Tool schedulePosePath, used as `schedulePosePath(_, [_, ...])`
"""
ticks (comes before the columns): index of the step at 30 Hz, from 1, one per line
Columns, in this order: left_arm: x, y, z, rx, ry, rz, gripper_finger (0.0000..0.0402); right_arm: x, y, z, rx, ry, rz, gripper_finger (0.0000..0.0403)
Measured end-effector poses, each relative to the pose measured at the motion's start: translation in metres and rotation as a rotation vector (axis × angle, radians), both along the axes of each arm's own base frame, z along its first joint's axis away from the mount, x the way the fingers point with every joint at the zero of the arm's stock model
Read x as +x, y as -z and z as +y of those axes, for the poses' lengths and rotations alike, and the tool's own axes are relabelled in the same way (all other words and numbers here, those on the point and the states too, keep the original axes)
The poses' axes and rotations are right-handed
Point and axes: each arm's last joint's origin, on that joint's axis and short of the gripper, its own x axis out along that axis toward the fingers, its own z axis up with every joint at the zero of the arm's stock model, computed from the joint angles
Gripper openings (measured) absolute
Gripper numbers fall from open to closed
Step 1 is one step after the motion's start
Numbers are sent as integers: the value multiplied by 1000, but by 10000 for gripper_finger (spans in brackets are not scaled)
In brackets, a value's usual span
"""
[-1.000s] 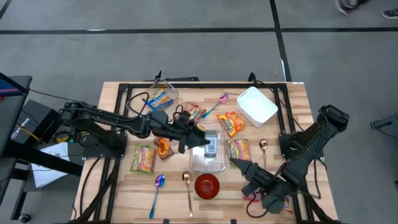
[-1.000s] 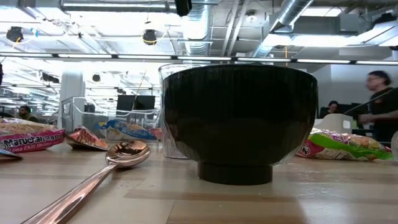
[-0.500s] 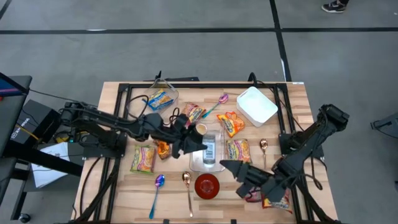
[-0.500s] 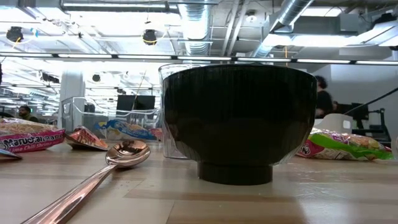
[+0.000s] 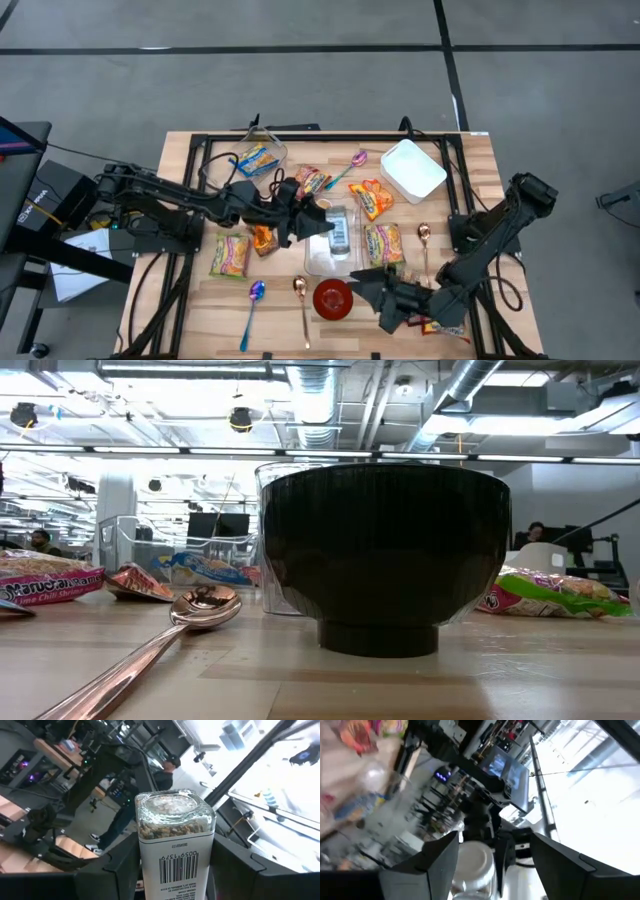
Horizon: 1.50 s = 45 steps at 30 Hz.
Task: Pick & Place Food Item
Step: Put the white spice bottle into the bottom transparent bin
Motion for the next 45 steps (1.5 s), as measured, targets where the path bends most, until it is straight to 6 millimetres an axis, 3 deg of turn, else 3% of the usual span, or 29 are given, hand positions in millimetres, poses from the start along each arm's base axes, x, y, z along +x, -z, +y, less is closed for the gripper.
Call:
schedulePosePath(6, [-1, -2, 0, -13, -24, -22, 196, 13, -2, -6, -49, 32, -37, 240])
schedulePosePath(19, [-3, -9, 0, -7, -65, -97, 195, 15, -14, -10, -82, 36, -99, 240])
schedulePosePath(25, [-7, -18, -4, 61, -148, -204, 195, 11, -33, -15, 28, 68, -252, 240])
schedulePosePath(29, [-10, -22, -4, 92, -188, -265, 195, 11, -34, -17, 77, 91, -278, 240])
schedulePosePath(36, [0, -14, -10, 129, -200, -408, 195, 16, -45, -36, 237, 157, -416, 240])
schedulePosePath(45, [-10, -24, -12, 254, -262, -622, 195, -2, -65, -42, 427, 93, -670, 240])
